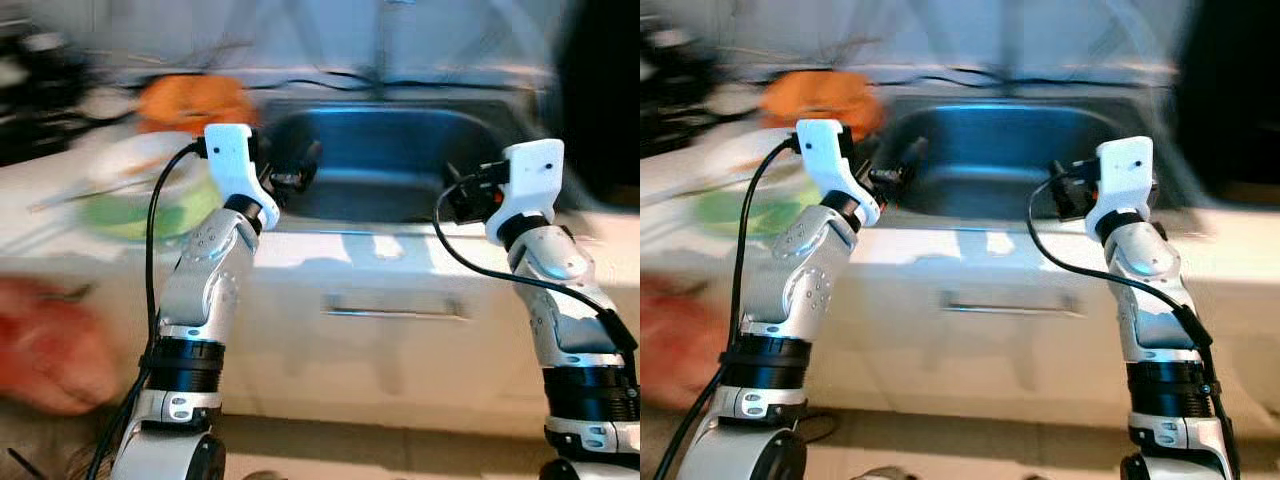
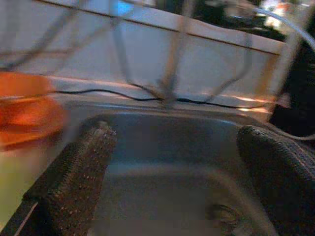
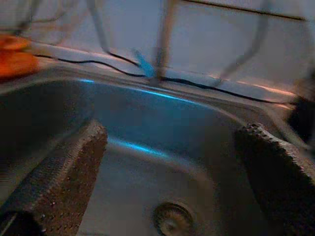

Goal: Kitchen organization

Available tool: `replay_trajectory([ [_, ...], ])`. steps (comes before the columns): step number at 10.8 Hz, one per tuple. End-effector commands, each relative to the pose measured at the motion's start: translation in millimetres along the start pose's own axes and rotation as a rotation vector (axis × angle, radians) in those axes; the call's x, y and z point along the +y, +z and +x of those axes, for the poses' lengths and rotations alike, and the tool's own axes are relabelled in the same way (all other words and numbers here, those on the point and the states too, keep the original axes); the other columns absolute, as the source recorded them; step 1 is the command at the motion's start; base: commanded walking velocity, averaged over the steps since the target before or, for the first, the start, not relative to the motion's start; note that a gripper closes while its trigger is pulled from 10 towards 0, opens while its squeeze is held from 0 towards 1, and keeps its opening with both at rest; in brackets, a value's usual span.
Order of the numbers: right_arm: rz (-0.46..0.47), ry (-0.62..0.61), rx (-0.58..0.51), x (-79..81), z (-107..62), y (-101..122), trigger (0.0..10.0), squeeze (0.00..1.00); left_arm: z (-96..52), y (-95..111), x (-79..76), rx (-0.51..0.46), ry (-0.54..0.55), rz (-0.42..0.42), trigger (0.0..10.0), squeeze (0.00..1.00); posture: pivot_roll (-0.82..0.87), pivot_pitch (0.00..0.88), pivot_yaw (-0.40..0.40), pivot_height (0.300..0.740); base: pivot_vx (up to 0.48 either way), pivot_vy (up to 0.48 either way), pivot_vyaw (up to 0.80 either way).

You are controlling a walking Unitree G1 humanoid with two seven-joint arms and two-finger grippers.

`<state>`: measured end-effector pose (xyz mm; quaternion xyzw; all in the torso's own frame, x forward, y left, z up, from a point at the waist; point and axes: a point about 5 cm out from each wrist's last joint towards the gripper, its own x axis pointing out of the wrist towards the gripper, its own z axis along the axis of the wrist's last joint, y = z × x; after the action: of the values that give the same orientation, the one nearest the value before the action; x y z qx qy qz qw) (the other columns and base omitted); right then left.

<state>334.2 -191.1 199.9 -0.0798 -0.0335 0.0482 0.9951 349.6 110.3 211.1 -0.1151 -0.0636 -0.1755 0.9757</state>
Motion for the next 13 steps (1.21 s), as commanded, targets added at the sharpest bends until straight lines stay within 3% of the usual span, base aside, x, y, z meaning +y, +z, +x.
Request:
replay_trajectory([
  [1,-0.010,0.004,-0.001,-2.1,-3.1,-1.3,10.0,0.00,0.6,1.5,5.0,0.010,0.024,0.014,10.0,0.00,0.08,0.000,0.050,0.740,0.000,0.461,0.00],
  [5,-0.006,-0.030,0.000,-6.8,-4.3,-1.9,10.0,0.00,0.8,2.0,-0.9,-0.002,-0.020,0.038,10.0,0.00,0.08,0.000,0.057,0.740,0.000,0.000,0.00],
  [13,-0.020,-0.057,-0.024,-7.8,-2.9,1.3,10.0,0.00,2.4,5.2,-4.4,-0.025,-0.026,0.030,10.0,0.00,0.08,0.000,0.053,0.740,0.398,0.000,0.00],
])
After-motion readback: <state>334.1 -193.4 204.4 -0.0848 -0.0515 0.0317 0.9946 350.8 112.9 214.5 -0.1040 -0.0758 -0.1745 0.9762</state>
